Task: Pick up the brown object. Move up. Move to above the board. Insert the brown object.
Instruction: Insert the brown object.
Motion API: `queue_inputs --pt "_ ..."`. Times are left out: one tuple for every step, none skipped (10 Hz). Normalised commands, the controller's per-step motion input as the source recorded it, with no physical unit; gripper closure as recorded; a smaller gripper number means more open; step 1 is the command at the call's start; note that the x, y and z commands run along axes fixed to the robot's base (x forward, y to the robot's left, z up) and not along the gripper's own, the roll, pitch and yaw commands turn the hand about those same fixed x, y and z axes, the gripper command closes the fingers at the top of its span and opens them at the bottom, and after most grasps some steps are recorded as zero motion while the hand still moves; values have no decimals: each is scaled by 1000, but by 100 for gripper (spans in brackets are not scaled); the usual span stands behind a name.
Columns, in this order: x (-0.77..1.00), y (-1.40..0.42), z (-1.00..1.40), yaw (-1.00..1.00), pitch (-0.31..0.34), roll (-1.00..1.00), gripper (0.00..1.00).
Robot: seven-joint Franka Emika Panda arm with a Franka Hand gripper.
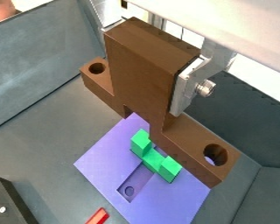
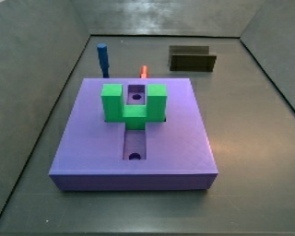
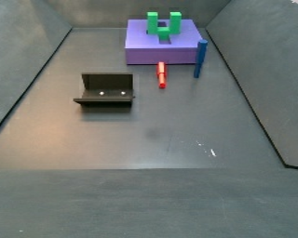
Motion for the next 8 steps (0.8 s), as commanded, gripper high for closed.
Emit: queue_inputs --pt "-140 0 -366 -529 -199 -234 100" --pt "-134 -31 -314 -846 -247 -244 100" --pt "-100 -40 -300 -871 -243 -229 100" --pt "-69 -37 -291 -894 -241 -210 100" --pt "0 0 -311 -974 -180 -100 100" --pt "0 0 -300 -966 -166 -56 100" --pt "0 -29 -351 -986 -141 -3 100" --pt "0 -29 -343 -1000 -84 0 100"
